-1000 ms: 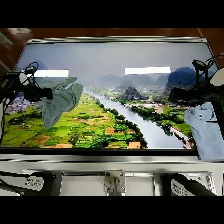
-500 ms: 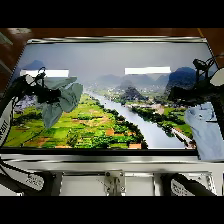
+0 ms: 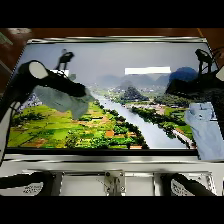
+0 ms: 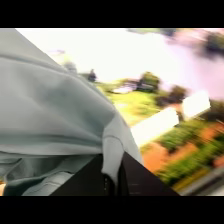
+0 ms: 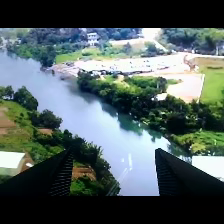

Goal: Fold the shirts.

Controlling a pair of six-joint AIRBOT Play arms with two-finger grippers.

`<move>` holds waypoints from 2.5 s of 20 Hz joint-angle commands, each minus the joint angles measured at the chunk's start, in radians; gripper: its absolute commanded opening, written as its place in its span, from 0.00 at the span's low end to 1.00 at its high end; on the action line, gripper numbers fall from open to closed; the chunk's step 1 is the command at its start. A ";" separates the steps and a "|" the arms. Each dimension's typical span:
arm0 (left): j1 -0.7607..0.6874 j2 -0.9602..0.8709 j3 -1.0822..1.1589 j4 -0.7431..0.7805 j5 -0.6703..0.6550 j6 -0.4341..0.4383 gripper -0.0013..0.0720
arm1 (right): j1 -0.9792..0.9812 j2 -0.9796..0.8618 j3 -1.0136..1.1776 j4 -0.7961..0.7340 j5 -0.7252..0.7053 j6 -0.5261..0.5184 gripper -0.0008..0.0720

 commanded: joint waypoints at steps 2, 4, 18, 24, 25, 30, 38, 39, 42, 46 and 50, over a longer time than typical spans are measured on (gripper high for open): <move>-0.388 -0.019 -0.028 -0.058 0.140 -0.081 0.06 | 0.000 0.003 0.038 0.028 0.135 -0.050 0.88; -0.495 -0.084 -0.027 -0.058 0.245 -0.137 0.06 | 0.000 0.003 0.038 -0.055 0.192 -0.051 0.88; 0.198 -0.135 -0.068 -0.013 -0.129 -0.202 0.99 | -0.145 0.003 -0.262 -0.083 0.228 -0.130 0.88; 0.433 -0.153 -0.125 -0.013 -0.125 -0.229 1.00 | -0.150 0.003 -0.441 0.143 0.093 -0.205 0.88; 0.439 -0.166 -0.126 -0.013 -0.117 -0.229 1.00 | -0.144 0.003 -0.451 0.157 0.065 -0.203 0.88; 0.386 -0.280 -0.125 -0.051 -0.098 -0.223 1.00 | -0.094 0.002 -0.462 0.161 -0.024 -0.153 0.88; 0.332 -0.376 -0.125 -0.065 -0.065 -0.195 0.96 | -0.014 0.002 -0.463 0.158 -0.037 -0.136 0.88; 0.332 -0.378 -0.125 -0.065 -0.056 -0.195 0.72 | -0.015 0.002 -0.468 0.163 -0.037 -0.130 0.88; 0.332 -0.378 -0.124 -0.066 -0.012 -0.191 0.41 | -0.015 0.002 -0.518 0.165 -0.037 -0.143 0.95; 0.326 -0.367 -0.124 -0.067 -0.022 -0.106 0.07 | -0.014 0.002 -0.634 0.217 -0.098 -0.156 0.94; 0.314 -0.325 -0.124 -0.066 -0.018 -0.065 0.07 | -0.014 0.002 -0.750 0.404 -0.195 -0.248 0.94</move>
